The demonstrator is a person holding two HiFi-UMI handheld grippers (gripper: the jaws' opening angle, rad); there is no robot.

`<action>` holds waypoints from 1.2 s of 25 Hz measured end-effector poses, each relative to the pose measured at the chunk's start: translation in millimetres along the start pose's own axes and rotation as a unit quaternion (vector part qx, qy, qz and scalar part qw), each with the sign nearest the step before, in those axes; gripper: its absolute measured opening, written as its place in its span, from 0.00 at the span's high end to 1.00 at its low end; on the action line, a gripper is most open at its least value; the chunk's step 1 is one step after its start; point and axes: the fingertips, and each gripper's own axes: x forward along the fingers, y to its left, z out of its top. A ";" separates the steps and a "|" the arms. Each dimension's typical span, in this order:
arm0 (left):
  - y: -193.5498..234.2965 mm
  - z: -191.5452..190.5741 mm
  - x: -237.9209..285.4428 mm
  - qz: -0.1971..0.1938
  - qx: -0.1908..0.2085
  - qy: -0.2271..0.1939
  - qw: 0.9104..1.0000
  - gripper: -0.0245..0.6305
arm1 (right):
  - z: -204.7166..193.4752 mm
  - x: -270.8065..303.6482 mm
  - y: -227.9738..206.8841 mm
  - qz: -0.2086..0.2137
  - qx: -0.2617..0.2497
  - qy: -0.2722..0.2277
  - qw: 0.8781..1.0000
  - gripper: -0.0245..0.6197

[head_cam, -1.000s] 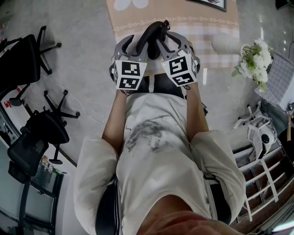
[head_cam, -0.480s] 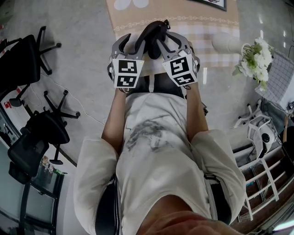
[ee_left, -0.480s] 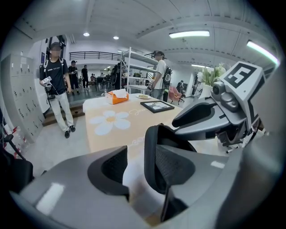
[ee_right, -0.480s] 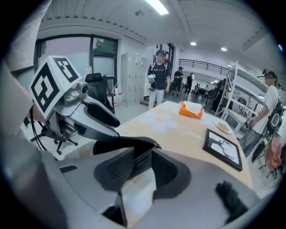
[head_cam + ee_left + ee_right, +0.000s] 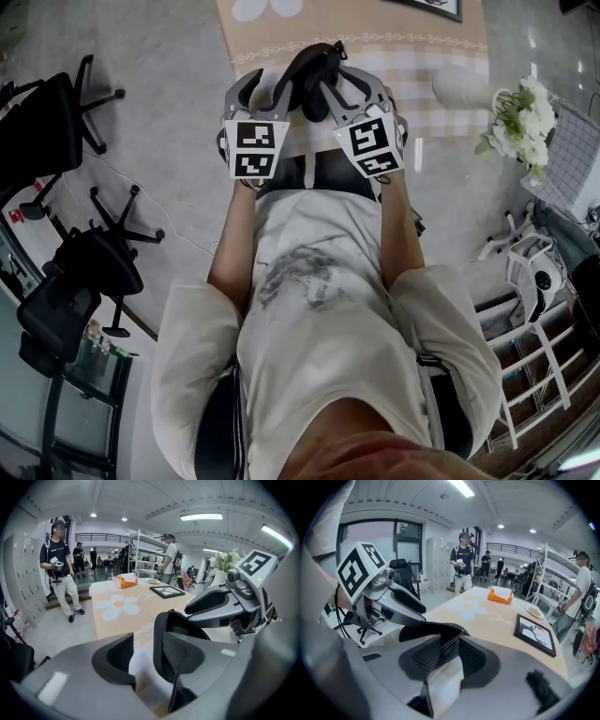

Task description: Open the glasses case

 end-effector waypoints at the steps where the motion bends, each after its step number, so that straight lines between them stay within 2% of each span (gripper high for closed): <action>1: 0.3 -0.3 0.0 0.000 -0.001 0.000 1.000 0.65 | -0.1 -0.1 0.1 0.000 0.000 0.000 1.000 0.75; 8: 2.8 -0.5 0.0 -0.001 -0.009 -0.003 1.000 0.65 | -2.1 0.6 2.7 0.001 0.009 -0.004 1.000 0.76; 13: 2.7 -0.8 0.2 -0.003 -0.009 -0.003 1.000 0.65 | -0.9 0.4 3.9 0.000 -0.007 0.000 1.000 0.80; 30: 3.9 -1.4 -0.4 -0.005 -0.012 -0.005 1.000 0.65 | -1.6 0.3 3.7 -0.001 -0.003 -0.003 1.000 0.80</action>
